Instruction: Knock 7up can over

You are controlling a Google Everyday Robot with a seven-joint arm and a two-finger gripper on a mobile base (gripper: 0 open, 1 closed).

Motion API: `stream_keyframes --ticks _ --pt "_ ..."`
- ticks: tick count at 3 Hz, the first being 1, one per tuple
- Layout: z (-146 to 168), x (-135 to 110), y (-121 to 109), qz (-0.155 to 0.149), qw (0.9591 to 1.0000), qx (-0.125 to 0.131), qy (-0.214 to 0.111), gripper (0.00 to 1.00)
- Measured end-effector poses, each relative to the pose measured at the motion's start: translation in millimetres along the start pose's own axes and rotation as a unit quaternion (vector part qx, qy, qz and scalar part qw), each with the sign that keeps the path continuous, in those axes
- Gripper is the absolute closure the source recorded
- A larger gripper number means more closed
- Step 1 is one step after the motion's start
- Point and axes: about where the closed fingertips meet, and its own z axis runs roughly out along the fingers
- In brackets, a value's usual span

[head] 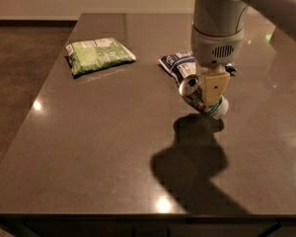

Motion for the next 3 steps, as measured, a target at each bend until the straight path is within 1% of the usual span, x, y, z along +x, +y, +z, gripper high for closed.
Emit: stream_keyframes --ticks 1,2,3 --pt "7.2 -1.8 -6.6 -0.013 0.9998 -0.007 0.012 0.35" --pt "7.8 -6.1 -15.0 -0.014 0.9998 0.009 0.005 0.12" --pt "7.4 -8.9 -21.2 -0.014 0.9996 0.023 -0.001 0.00"
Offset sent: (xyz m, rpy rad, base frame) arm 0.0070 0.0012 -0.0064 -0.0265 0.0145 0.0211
